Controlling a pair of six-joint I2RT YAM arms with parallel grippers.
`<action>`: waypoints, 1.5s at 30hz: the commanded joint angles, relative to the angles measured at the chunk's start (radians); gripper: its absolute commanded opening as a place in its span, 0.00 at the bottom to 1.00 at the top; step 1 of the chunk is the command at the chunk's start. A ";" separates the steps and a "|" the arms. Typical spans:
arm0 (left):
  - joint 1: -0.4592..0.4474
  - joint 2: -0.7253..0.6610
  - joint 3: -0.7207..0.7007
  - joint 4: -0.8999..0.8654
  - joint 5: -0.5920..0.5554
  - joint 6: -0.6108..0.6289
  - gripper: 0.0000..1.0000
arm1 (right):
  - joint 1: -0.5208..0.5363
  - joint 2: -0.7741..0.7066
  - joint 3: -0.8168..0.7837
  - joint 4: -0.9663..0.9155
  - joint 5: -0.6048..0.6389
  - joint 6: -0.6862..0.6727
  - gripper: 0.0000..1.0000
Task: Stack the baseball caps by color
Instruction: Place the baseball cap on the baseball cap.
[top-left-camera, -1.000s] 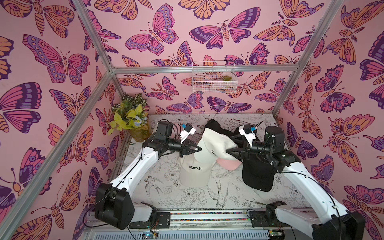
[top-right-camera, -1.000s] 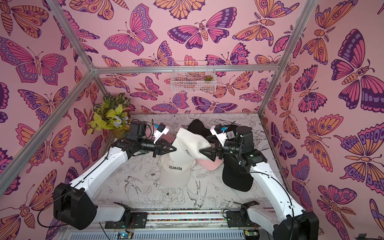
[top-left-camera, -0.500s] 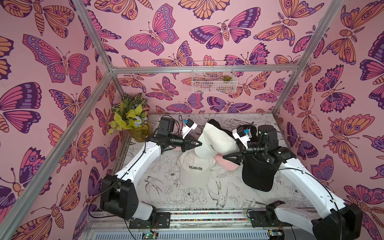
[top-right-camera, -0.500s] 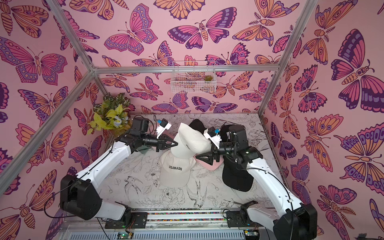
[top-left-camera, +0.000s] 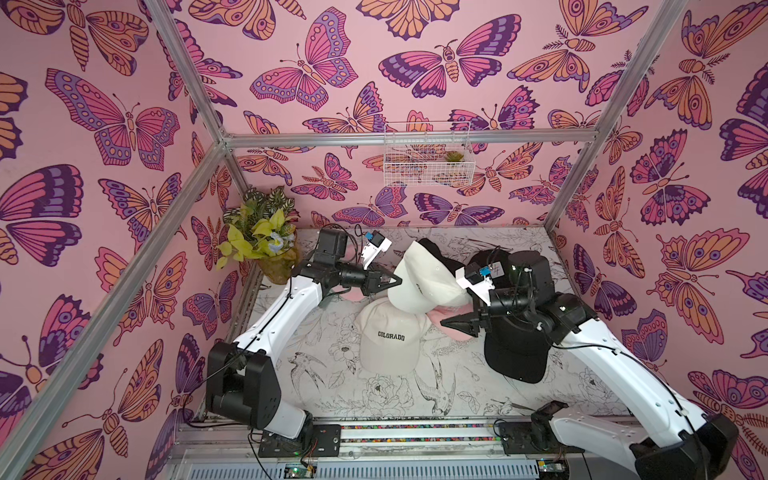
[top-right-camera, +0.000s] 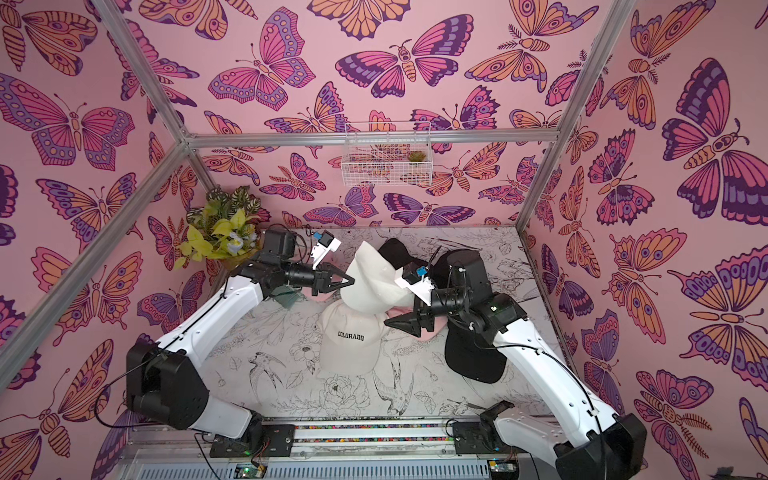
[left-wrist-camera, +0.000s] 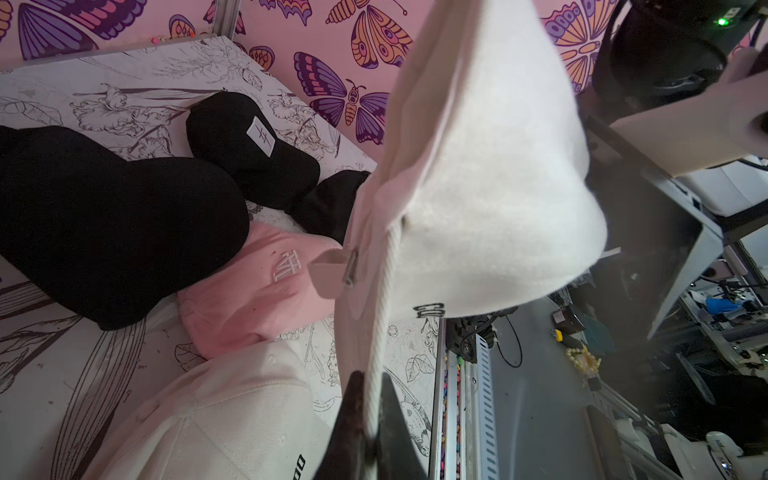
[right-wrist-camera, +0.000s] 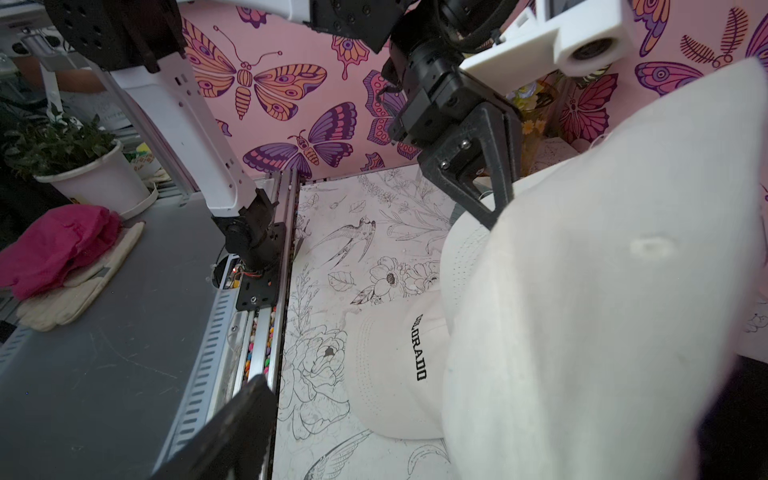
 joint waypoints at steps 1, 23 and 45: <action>0.010 0.031 0.035 -0.057 0.019 -0.015 0.00 | 0.030 -0.003 0.054 -0.111 0.022 -0.063 0.80; 0.010 0.063 0.053 -0.096 -0.115 0.018 0.00 | 0.089 0.058 0.134 -0.165 0.074 -0.073 0.13; 0.021 0.101 0.091 -0.075 -0.329 -0.092 0.00 | 0.087 0.067 0.111 -0.133 0.108 -0.072 0.00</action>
